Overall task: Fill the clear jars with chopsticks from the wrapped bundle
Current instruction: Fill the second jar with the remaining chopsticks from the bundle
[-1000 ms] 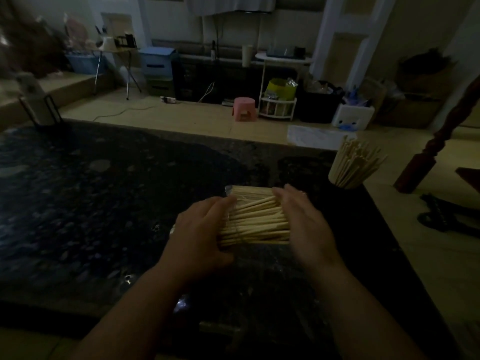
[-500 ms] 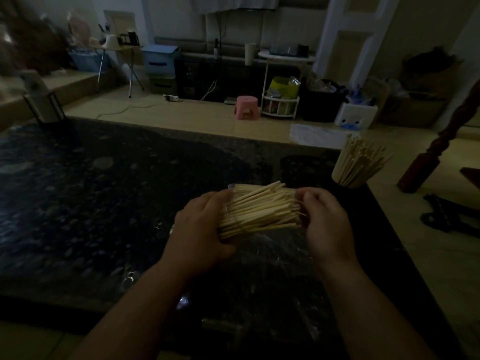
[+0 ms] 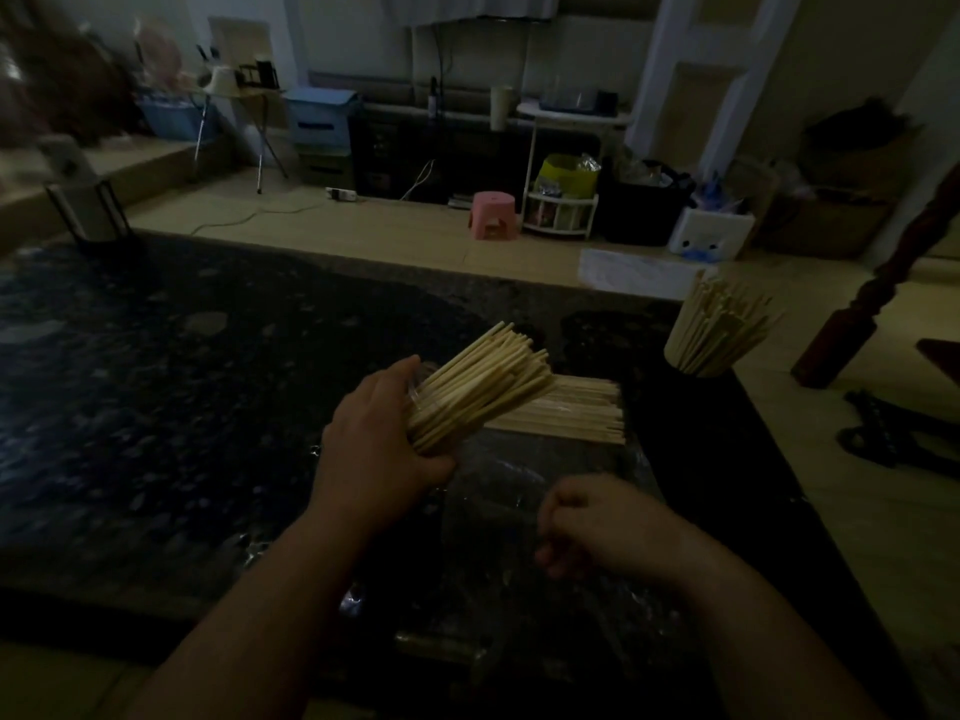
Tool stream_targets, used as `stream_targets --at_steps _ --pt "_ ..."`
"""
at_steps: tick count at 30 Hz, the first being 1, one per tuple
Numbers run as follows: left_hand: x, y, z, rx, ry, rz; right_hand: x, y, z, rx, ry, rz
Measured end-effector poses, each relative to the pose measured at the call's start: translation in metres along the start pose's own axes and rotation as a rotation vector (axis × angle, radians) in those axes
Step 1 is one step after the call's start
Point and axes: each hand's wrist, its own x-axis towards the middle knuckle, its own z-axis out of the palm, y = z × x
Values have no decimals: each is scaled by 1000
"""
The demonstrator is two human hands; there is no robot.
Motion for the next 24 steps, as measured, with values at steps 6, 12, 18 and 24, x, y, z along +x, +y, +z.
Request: stream_targets --at_steps 6,12,18,24 --pt "2 -1 -1 -30 7 -12 15 25 14 -570 57 44" --pt "4 -3 -1 -49 37 -20 49 52 40 -551 214 -39" --pt "10 -2 0 -80 80 -61 87 48 42 -501 360 -28" --pt "15 -7 4 -83 107 -102 116 19 25 -558 534 94"
